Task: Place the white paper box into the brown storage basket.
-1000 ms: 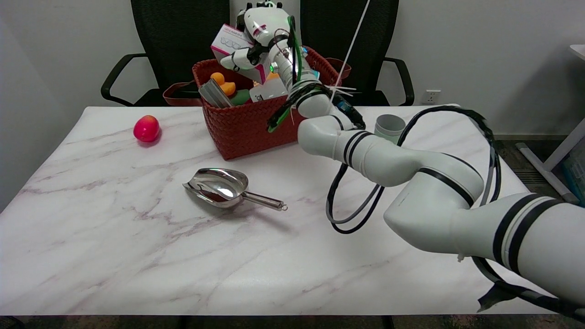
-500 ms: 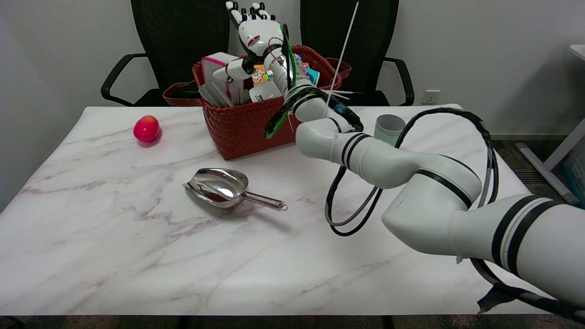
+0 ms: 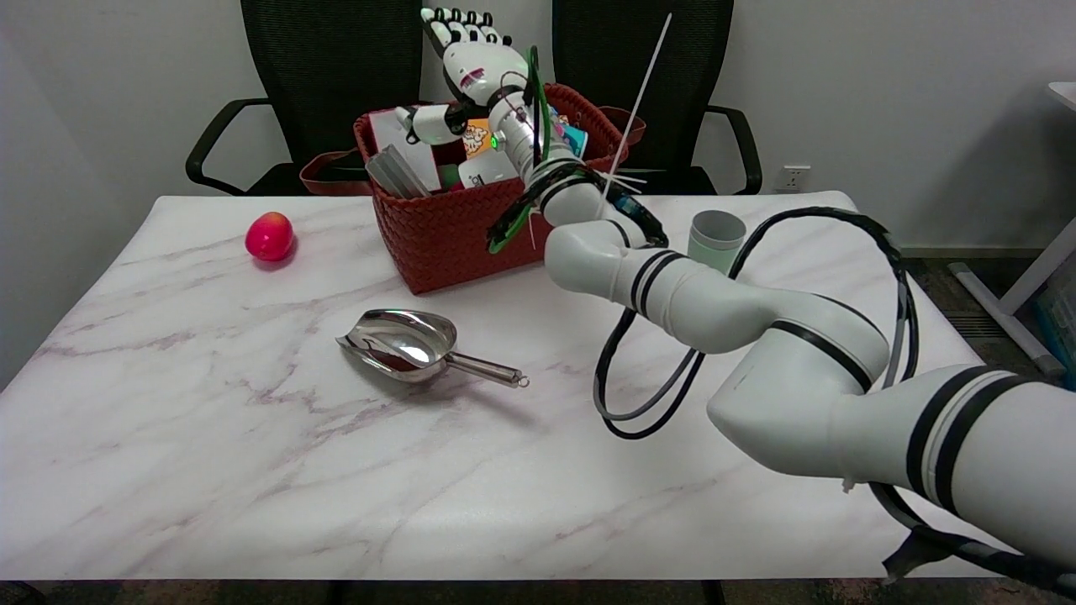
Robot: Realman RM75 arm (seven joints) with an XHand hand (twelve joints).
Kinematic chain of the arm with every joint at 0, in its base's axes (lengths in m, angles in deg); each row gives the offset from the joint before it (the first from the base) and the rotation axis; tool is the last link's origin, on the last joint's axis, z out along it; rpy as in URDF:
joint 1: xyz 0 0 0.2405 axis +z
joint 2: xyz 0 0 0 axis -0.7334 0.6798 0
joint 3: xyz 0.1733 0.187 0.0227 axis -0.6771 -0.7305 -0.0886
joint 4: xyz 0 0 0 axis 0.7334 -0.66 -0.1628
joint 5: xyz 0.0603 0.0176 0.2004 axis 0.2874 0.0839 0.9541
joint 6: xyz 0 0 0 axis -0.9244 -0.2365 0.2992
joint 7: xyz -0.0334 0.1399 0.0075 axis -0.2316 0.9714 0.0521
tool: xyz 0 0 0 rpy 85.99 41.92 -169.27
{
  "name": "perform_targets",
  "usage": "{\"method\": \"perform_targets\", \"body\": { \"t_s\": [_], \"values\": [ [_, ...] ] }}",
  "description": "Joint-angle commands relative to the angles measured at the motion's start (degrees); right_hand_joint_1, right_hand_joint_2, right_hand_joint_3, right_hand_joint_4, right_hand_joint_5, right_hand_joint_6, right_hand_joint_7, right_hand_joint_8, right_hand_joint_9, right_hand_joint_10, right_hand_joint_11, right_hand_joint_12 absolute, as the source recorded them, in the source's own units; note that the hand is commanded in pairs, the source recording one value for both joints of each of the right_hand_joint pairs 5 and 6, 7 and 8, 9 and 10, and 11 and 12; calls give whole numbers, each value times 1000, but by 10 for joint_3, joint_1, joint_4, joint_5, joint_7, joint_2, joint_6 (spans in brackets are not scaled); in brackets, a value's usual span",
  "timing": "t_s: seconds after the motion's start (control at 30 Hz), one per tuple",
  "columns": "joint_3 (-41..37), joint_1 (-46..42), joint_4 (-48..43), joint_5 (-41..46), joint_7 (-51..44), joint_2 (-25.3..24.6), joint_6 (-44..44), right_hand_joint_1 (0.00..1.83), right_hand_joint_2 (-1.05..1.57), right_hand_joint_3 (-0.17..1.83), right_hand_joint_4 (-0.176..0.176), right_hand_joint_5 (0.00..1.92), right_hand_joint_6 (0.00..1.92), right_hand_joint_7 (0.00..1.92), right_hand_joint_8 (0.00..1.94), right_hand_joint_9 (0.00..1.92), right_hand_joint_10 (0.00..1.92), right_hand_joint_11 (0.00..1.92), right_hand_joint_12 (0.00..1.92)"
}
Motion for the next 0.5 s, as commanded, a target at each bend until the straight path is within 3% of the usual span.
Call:
{"method": "perform_targets", "body": {
  "t_s": [0.03, 0.23, 0.5],
  "values": [
    [-63, -112, -219, 114, -34, 71, 24, 506, 851, 457, 0, 0, 0, 0, 0, 0, 0, 0, 0],
    [-84, -220, -424, 244, -141, 133, 99, 501, 859, 457, 0, 0, 0, 0, 0, 2, 2, 0, 0],
    [-91, -336, -585, 260, -166, 181, 233, 538, 855, 316, 0, 0, 0, 0, 0, 16, 16, 8, 8]
  ]
}}
